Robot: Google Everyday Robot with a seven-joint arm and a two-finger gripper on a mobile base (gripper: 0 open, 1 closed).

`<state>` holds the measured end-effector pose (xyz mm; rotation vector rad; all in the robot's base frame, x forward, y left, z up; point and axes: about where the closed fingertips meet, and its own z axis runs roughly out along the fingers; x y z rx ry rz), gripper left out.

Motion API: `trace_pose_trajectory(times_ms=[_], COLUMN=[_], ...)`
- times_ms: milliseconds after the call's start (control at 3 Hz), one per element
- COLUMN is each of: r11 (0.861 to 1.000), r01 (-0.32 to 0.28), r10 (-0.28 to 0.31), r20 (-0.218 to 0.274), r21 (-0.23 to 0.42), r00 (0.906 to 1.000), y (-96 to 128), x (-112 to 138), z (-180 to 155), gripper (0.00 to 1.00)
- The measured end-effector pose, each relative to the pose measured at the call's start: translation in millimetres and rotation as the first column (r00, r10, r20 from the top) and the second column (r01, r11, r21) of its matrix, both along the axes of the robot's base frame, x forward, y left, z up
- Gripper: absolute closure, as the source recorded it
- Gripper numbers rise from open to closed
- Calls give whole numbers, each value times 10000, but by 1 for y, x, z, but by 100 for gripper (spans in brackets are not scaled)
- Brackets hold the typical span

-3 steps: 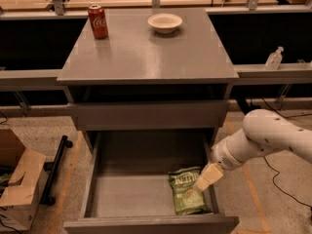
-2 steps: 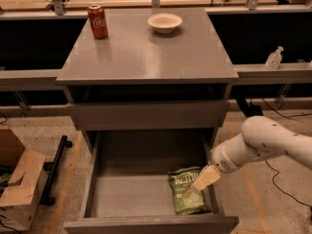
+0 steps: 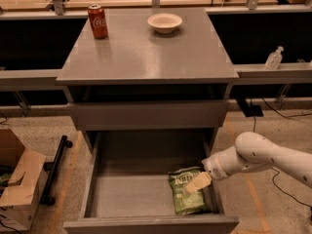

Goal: Pick green jalapeno chip bag from middle drawer and place on counter

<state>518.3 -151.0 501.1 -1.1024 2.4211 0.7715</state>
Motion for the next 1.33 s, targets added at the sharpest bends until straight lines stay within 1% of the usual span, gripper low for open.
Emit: trace_pose_trajectory(times_ms=[333, 667, 1000, 1333], r11=[9967, 9939, 9927, 9916], r01=[341, 566, 824, 943], r10=[-291, -428, -636, -723], r20=[-686, -1421, -1989, -2243], r21=[731, 946, 880, 890], r00=[9972, 9889, 9779, 9718], y=[10, 20, 23, 29], x=[1, -3, -6, -8], z=[-40, -77, -106, -120], gripper=[0, 0, 0, 13])
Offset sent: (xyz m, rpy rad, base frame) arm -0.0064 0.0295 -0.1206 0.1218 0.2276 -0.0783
